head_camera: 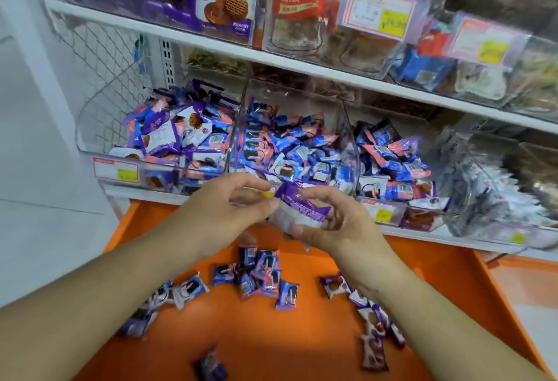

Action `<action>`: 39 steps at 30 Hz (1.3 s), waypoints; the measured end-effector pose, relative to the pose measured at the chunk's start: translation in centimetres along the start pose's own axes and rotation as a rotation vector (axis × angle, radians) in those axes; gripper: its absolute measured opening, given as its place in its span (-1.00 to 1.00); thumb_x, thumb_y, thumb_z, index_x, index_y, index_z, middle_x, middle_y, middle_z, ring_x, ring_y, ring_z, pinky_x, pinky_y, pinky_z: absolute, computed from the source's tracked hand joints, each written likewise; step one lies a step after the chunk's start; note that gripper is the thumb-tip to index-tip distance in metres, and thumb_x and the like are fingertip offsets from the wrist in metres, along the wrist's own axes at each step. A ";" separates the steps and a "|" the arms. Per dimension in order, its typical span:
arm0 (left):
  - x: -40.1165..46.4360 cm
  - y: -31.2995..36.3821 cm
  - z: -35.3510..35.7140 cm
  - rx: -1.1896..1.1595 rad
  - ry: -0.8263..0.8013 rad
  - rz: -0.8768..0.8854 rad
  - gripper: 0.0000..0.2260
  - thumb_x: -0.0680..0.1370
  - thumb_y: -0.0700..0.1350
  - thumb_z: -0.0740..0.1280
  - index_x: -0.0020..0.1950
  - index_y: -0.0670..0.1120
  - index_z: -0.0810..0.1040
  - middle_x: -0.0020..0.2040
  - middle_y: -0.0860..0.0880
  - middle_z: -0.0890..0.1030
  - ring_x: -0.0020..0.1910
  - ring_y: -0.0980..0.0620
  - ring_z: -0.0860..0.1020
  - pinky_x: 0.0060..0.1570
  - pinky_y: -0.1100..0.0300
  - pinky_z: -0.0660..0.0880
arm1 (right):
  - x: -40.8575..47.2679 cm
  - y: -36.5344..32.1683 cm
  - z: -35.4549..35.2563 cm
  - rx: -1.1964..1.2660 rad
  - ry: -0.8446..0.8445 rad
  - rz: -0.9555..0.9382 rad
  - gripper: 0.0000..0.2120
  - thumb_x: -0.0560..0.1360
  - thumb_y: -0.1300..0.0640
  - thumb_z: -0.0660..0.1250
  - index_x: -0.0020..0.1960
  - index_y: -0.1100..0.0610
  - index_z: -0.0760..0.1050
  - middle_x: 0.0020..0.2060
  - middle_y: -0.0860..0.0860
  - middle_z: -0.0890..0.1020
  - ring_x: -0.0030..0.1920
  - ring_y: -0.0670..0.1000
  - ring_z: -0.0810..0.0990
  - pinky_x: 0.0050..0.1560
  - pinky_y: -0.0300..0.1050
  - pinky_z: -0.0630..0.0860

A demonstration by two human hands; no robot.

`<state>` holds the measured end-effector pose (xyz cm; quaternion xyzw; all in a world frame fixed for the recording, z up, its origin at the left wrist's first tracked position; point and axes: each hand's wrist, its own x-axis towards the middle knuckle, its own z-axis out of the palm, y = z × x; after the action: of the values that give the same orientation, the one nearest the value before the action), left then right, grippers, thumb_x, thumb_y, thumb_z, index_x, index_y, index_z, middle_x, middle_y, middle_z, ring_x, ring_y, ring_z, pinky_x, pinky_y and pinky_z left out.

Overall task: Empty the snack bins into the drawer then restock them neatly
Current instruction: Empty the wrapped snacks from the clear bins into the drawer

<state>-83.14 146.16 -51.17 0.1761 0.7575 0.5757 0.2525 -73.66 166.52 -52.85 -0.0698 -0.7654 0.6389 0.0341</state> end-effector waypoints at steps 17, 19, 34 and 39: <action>1.0 -1.2 1.9 0.202 -0.090 0.306 -0.74 0.48 -0.24 0.57 0.07 0.07 0.72 0.20 0.21 0.66 0.17 0.23 0.64 0.18 0.20 0.61 | -1.2 1.6 -2.9 -0.267 -0.002 0.045 -0.58 0.46 0.22 0.60 0.23 -0.05 0.57 0.06 -0.05 0.70 0.00 0.13 0.70 -0.01 0.09 0.67; 1.2 -1.4 1.9 0.354 -0.084 0.330 -0.64 0.51 -0.22 0.53 0.15 0.21 0.66 0.25 0.27 0.60 0.23 0.30 0.57 0.24 0.19 0.56 | -1.7 3.5 -4.5 -0.378 0.005 0.066 -0.57 0.46 0.19 0.60 0.21 -0.13 0.57 0.07 -0.08 0.66 -0.01 0.03 0.68 -0.06 0.02 0.67; 2.9 -0.6 -0.1 0.709 -0.030 0.396 -0.57 0.56 0.10 0.43 0.40 0.33 0.45 0.46 0.42 0.34 0.38 0.51 0.26 0.30 0.47 0.20 | -1.9 7.4 -8.7 -0.955 -0.084 0.288 -0.41 0.54 0.02 0.51 0.53 -0.13 0.43 0.42 -0.06 0.56 0.37 -0.07 0.54 0.33 -0.19 0.49; 4.5 -1.8 -3.6 0.877 0.063 0.330 -0.22 0.49 0.46 0.26 0.64 0.30 0.09 0.64 0.35 -0.05 0.63 0.18 0.07 0.58 -0.11 0.19 | 0.3 1.5 -4.0 -0.776 0.030 -0.063 -0.60 0.59 0.05 0.46 0.40 -0.13 0.53 0.14 -0.22 0.59 0.17 -0.17 0.57 0.17 -0.17 0.56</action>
<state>-88.87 145.36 -52.95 0.3667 0.8984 0.2389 0.0366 -73.32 170.70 -53.63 -0.0632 -0.9513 0.2996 0.0359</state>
